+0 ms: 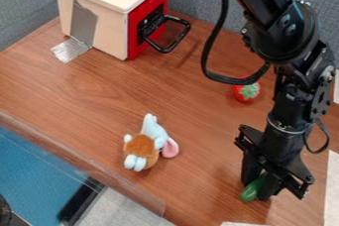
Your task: Put the cucumber and on the right side of the table
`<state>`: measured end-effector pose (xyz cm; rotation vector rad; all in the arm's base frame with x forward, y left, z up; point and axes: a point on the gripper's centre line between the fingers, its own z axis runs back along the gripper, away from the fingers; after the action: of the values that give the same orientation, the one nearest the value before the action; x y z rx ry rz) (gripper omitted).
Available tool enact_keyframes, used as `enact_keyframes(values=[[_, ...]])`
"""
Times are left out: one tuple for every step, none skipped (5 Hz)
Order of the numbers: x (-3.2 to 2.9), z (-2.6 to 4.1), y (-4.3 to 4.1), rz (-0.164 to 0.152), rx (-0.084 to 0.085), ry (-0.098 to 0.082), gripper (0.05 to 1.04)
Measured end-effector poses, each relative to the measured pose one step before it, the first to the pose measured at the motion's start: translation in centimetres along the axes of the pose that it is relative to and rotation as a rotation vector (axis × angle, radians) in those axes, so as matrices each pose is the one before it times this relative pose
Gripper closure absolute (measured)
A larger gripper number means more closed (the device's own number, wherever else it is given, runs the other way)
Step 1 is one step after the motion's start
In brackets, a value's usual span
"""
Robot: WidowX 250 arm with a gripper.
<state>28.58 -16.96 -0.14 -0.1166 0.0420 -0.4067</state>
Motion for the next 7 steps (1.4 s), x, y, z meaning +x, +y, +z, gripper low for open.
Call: enact_keyframes(values=[[-0.013, 0.419, 0.379, 0.0124, 0.0287, 0.0221, 0.765], [0.205, 3.266, 1.102, 0.0272, 0.0173, -0.0561, 0.765], [0.561, 5.543, 3.451, 0.0720, 0.0207, -0.1174, 0.765], [0.664, 3.045, 3.651, 0.0722, 0.0025, -0.0319, 0.765], [1.042, 2.330, 5.506, 0.0962, 0.0096, -0.0391, 0.765], [1.229, 2.860, 5.012, 0.0796, 0.0282, -0.0561, 0.765], [1.114, 0.128, 4.380, 0.0665, 0.0283, 0.0087, 0.765]])
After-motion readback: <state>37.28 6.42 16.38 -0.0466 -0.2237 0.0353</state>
